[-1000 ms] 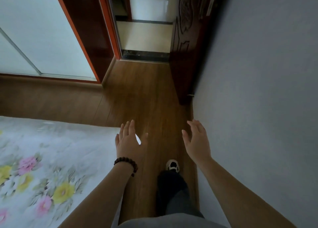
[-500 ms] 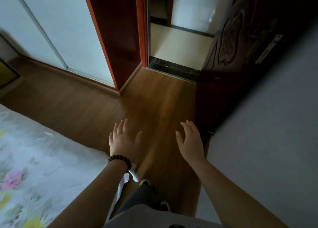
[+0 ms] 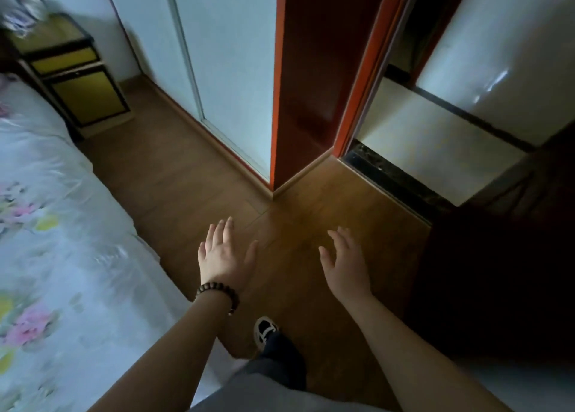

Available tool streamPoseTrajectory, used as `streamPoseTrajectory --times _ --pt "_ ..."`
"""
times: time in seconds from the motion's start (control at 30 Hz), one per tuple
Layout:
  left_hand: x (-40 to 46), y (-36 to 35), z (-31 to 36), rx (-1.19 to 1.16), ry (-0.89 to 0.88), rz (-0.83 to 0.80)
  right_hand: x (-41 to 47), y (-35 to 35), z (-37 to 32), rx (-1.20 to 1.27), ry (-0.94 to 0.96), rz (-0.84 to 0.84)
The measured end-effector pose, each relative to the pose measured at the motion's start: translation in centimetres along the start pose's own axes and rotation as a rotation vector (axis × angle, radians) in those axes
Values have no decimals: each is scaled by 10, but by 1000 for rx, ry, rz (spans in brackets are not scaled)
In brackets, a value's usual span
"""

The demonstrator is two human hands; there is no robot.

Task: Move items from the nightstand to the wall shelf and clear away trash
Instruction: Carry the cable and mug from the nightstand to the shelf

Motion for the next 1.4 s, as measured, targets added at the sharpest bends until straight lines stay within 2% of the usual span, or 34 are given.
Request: streamPoseTrajectory --times 0.17,0.53,0.67,1.0,1.4 --pt "94 32 -15 -17 121 80 123 -14 -72 66 135 -91" --pt "232 88 -81 2 369 202 301 -68 -213 116 483 -61" --pt "306 101 -107 18 444 239 381 -101 -268 63 566 -117" --pt "535 169 -143 31 588 305 608 -151 -422 15 681 -249" --pt "705 237 -231 10 702 363 747 -242 -591 44 793 -354"
Point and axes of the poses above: each hand's wrist, its own x-axis towards the middle knuckle, its own y-axis out of the back of the hand, z = x × y, the point moved 6 cm from there along x, towards the middle knuckle, and after that the axes turned 2 degrees about -z, right-handed, at the moved point
